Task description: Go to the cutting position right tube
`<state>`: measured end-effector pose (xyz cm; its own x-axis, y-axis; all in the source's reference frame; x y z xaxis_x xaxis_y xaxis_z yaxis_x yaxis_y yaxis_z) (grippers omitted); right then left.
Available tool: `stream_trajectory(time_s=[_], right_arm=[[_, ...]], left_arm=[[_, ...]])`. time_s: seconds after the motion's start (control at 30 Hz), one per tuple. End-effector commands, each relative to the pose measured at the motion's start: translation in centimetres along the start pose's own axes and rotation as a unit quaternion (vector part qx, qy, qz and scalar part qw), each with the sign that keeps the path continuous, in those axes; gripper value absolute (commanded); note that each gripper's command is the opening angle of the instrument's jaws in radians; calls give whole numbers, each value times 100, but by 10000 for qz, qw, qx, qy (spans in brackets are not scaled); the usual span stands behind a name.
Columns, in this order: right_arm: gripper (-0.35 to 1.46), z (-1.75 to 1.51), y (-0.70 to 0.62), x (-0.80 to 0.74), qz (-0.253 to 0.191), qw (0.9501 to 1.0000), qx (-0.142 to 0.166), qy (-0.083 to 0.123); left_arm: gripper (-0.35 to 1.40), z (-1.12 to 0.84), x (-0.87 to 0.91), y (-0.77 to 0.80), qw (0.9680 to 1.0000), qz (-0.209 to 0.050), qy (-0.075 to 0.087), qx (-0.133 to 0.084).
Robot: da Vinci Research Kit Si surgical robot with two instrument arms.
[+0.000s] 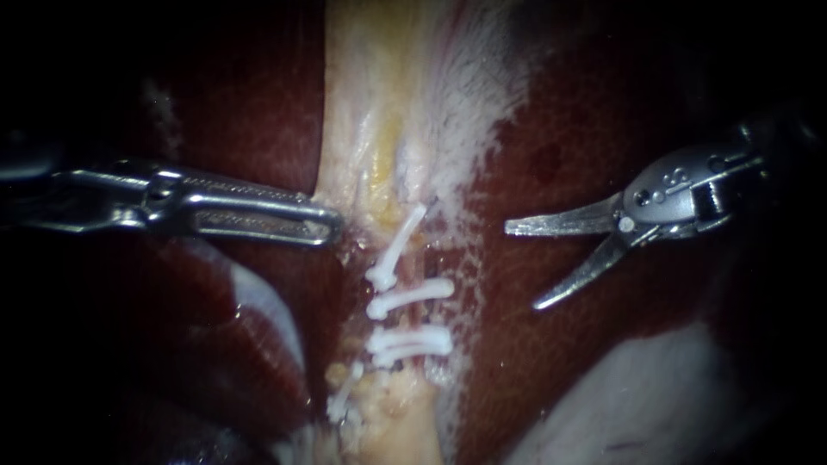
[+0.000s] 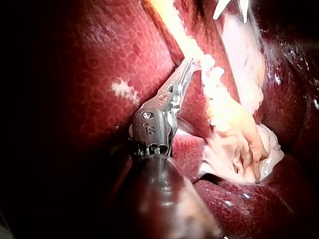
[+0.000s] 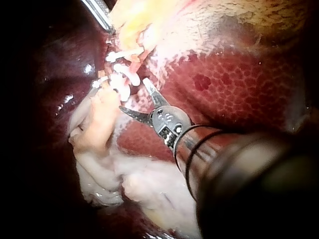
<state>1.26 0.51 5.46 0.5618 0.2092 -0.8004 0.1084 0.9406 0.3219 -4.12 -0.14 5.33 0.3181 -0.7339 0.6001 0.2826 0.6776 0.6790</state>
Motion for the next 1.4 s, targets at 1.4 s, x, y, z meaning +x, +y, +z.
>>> stream_trajectory(time_s=[1.4], right_arm=[[128,64,-28,-49,1000,9895,1039,-132]], left_arm=[[-35,-58,-55,-10,10000,21,-39,-85]])
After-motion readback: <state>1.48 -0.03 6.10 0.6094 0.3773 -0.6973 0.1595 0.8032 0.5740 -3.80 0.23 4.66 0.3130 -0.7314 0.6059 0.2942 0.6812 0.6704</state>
